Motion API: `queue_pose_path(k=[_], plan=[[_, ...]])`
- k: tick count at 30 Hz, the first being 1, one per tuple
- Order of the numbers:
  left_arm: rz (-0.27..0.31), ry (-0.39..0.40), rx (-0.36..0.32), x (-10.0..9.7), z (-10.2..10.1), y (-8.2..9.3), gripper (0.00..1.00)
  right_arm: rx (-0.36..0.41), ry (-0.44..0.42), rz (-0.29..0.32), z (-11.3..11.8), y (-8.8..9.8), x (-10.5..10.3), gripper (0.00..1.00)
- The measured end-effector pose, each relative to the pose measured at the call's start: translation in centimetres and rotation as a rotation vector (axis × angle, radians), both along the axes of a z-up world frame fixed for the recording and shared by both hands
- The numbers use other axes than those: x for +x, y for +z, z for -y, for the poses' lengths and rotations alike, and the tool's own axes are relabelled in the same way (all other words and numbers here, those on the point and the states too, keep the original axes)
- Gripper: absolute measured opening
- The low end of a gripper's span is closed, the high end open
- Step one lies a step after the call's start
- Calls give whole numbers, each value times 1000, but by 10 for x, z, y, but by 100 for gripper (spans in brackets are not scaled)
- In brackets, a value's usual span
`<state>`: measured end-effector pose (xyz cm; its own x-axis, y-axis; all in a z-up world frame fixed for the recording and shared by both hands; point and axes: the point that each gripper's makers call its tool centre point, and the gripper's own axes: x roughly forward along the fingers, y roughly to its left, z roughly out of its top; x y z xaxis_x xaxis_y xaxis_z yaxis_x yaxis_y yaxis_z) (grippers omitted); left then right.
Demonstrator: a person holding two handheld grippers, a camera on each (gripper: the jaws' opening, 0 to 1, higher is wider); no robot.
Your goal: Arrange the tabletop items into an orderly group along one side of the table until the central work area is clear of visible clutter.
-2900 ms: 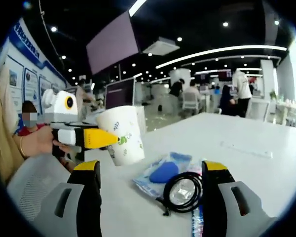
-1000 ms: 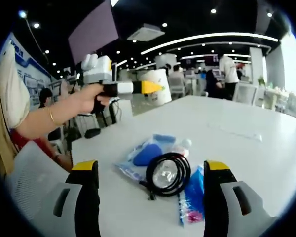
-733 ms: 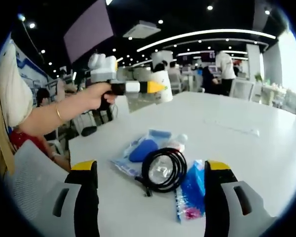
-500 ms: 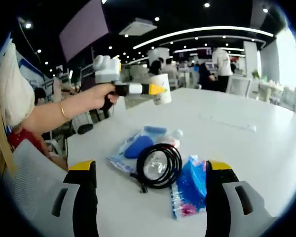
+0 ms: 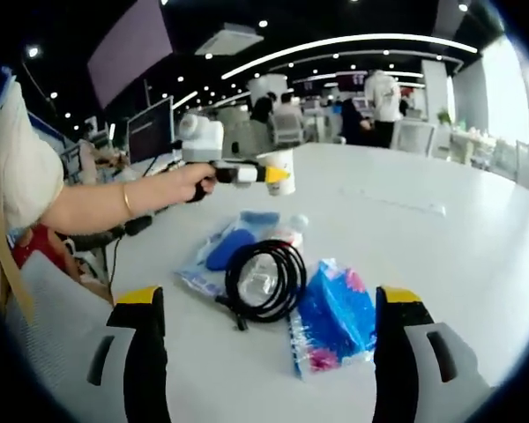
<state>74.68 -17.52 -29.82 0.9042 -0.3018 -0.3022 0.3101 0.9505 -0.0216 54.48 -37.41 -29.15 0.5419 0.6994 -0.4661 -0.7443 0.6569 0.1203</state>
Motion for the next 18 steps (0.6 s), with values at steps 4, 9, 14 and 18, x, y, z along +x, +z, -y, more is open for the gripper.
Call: queue_pose_path(k=[4,9,14,18], plan=[[-16,1,-68,6,4,-5,40,-21,-23,-23,8,-6,3,99],[-34,-14,-2,11,6,-20,40,-50,-53,-63,17,-15,5,99],[-42,-22,33,16,11,-33,40,-51,-58,-74,18,-16,5,99],[-26,-38,58,22,14,-39,40,-58,-80,-92,23,-19,7,99]])
